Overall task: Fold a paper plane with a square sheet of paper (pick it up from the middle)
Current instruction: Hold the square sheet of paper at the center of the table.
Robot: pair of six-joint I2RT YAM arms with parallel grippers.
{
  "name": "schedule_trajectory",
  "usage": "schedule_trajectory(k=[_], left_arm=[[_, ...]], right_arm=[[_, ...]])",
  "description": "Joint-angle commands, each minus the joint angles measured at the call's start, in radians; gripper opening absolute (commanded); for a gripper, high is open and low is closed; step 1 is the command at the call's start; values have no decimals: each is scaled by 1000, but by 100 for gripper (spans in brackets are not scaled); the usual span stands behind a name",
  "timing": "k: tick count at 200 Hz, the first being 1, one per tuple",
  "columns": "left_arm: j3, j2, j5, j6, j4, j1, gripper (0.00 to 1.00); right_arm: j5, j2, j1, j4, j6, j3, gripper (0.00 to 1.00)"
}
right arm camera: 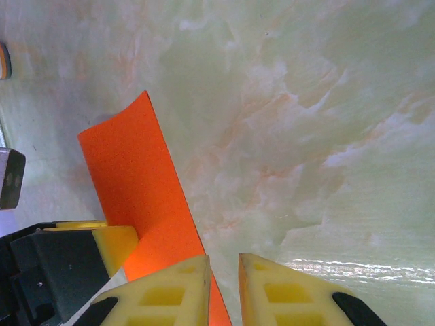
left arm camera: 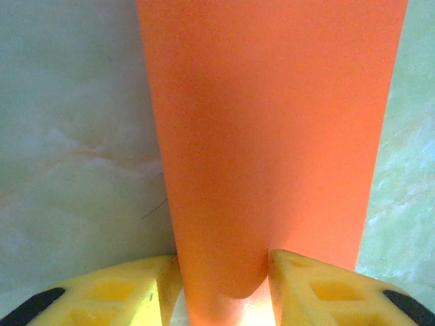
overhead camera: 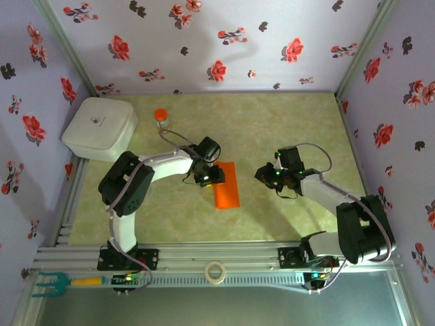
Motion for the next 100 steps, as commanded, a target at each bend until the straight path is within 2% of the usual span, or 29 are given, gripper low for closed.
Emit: schedule_trajectory(k=[1, 49, 100], left_arm=[[-23, 82, -150, 28, -69, 19, 41], [-17, 90, -149, 21, -72, 19, 42], [-21, 90, -153, 8, -68, 18, 39]], right_arm=[[-12, 10, 8, 21, 18, 13, 20], [-22, 25, 14, 24, 16, 21, 20], [-29, 41, 26, 27, 16, 31, 20]])
